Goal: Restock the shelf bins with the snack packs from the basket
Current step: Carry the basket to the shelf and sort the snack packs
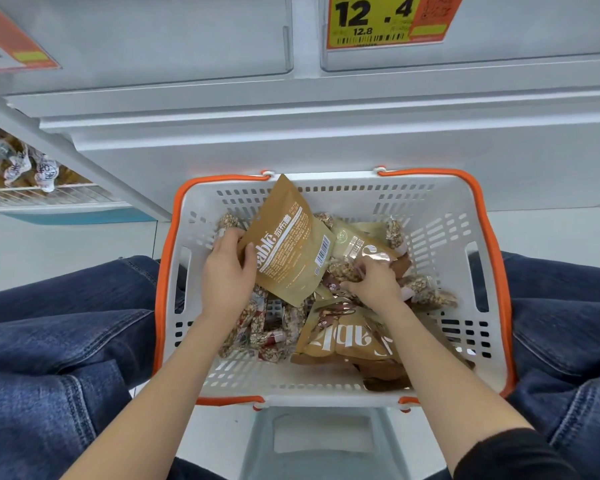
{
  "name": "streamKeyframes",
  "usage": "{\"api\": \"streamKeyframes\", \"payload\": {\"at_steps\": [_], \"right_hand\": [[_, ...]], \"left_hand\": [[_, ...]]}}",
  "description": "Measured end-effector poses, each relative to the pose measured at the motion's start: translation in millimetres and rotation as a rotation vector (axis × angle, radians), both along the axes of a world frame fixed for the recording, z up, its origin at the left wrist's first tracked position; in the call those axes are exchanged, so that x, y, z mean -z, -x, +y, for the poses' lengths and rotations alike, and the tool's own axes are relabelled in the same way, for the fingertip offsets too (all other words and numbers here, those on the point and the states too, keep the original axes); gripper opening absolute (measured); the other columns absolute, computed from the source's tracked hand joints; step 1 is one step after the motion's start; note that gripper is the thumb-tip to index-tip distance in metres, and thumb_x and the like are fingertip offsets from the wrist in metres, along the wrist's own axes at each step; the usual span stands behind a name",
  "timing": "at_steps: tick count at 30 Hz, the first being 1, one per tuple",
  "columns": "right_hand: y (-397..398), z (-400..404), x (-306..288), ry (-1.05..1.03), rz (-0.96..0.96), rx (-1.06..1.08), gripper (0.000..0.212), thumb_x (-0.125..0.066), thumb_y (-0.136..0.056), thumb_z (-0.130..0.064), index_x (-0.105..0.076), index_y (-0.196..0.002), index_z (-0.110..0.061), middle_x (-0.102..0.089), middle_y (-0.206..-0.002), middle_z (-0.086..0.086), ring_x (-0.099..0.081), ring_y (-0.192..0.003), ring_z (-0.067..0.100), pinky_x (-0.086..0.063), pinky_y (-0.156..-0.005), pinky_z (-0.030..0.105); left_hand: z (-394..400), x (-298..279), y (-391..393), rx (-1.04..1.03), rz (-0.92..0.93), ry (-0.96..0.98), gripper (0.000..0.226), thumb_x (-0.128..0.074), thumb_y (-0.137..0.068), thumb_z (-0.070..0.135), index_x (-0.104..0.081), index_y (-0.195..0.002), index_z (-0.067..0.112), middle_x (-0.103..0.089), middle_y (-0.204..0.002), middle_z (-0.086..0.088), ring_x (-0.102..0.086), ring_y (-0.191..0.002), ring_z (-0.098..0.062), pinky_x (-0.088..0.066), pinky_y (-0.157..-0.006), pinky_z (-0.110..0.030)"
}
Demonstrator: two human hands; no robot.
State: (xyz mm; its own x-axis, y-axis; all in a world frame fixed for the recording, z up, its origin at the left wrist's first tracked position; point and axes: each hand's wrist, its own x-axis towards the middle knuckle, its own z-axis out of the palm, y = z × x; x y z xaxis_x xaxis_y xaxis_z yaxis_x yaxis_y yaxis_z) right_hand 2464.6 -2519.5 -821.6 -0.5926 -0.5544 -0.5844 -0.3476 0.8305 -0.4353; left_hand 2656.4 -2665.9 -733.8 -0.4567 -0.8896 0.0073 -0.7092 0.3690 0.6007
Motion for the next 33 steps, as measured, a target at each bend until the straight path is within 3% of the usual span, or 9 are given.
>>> {"api": "streamKeyframes", "payload": {"at_steps": [3,7,11,14,17,21,24,28,33], "right_hand": [[-2,1,-16,0.281,-0.069,0.308,0.037,-0.07,-0.084,-0.034,-0.051,-0.109,-0.015,-0.06,-0.096,0.001,-0.062,-0.095,0.026,-0.052,-0.077,0.038],[13,-9,-80,0.589,-0.184,0.761,0.027,-0.056,-0.093,-0.041,-0.048,-0.108,-0.02,-0.063,-0.108,0.005,-0.064,-0.095,0.02,-0.055,-0.083,0.037],[23,-51,-159,0.68,-0.279,0.507,0.04,-0.06,-0.088,-0.047,-0.062,-0.109,-0.013,-0.071,-0.097,0.004,-0.07,-0.083,0.018,-0.059,-0.074,0.036],[-9,-90,-193,0.519,-0.244,0.142,0.04,-0.061,-0.086,-0.051,-0.067,-0.101,-0.014,-0.071,-0.093,0.005,-0.069,-0.08,0.018,-0.058,-0.075,0.04],[-46,-108,-189,0.283,-0.268,-0.096,0.042,-0.055,-0.094,-0.041,-0.059,-0.115,-0.005,-0.065,-0.111,0.012,-0.066,-0.086,0.02,-0.054,-0.059,0.025],[-3,-81,-167,0.476,-0.256,0.353,0.031,-0.055,-0.094,-0.029,-0.057,-0.111,-0.003,-0.064,-0.097,0.014,-0.068,-0.07,0.024,-0.06,-0.063,0.041],[53,-28,-130,0.371,-0.069,0.431,0.017,-0.057,-0.09,-0.023,-0.055,-0.101,-0.01,-0.062,-0.094,0.014,-0.067,-0.079,0.028,-0.057,-0.076,0.047],[64,33,-65,-0.07,-0.01,0.143,0.064,-0.069,-0.081,-0.023,-0.039,-0.136,-0.012,-0.055,-0.122,0.014,-0.054,-0.112,0.033,-0.047,-0.088,0.038],[49,60,-8,-0.275,0.049,-0.267,0.11,-0.077,-0.074,-0.024,0.001,-0.152,-0.027,-0.018,-0.157,0.011,-0.017,-0.143,0.032,-0.02,-0.116,0.041]], "left_hand": [[0,0,1,0.031,0.004,-0.02,0.015,-0.05,-0.095,0.017,-0.054,-0.108,0.012,-0.064,-0.089,0.001,-0.059,-0.073,-0.017,-0.047,-0.058,-0.032],[19,-2,10,0.19,-0.007,-0.048,0.008,-0.048,-0.095,0.017,-0.054,-0.097,0.012,-0.061,-0.081,0.001,-0.057,-0.065,-0.014,-0.046,-0.053,-0.031],[56,-6,18,0.467,-0.108,-0.01,0.008,-0.045,-0.097,0.018,-0.05,-0.095,0.012,-0.053,-0.076,0.004,-0.055,-0.063,-0.017,-0.035,-0.045,-0.022],[76,-5,19,0.599,-0.152,0.008,0.016,-0.042,-0.098,0.021,-0.052,-0.104,0.009,-0.059,-0.083,-0.004,-0.06,-0.072,-0.024,-0.047,-0.054,-0.034],[78,-5,16,0.541,-0.134,-0.074,0.018,-0.041,-0.099,0.023,-0.052,-0.106,0.011,-0.058,-0.085,-0.002,-0.06,-0.075,-0.024,-0.048,-0.058,-0.036],[59,-6,3,0.327,-0.095,-0.165,0.012,-0.046,-0.098,0.024,-0.049,-0.089,0.017,-0.054,-0.072,0.007,-0.056,-0.064,-0.014,-0.037,-0.049,-0.023],[46,0,-6,0.243,-0.064,-0.281,0.014,-0.047,-0.098,0.025,-0.056,-0.104,0.016,-0.061,-0.08,0.003,-0.058,-0.067,-0.018,-0.035,-0.05,-0.018],[39,8,-11,0.201,-0.057,-0.335,0.03,-0.046,-0.099,0.025,-0.052,-0.127,0.019,-0.064,-0.077,0.006,-0.057,-0.06,-0.01,-0.044,-0.051,-0.026],[45,5,-9,0.269,-0.106,-0.243,0.018,-0.045,-0.098,0.03,-0.056,-0.093,0.016,-0.057,-0.069,0.008,-0.05,-0.054,-0.004,-0.032,-0.046,-0.021]]}}
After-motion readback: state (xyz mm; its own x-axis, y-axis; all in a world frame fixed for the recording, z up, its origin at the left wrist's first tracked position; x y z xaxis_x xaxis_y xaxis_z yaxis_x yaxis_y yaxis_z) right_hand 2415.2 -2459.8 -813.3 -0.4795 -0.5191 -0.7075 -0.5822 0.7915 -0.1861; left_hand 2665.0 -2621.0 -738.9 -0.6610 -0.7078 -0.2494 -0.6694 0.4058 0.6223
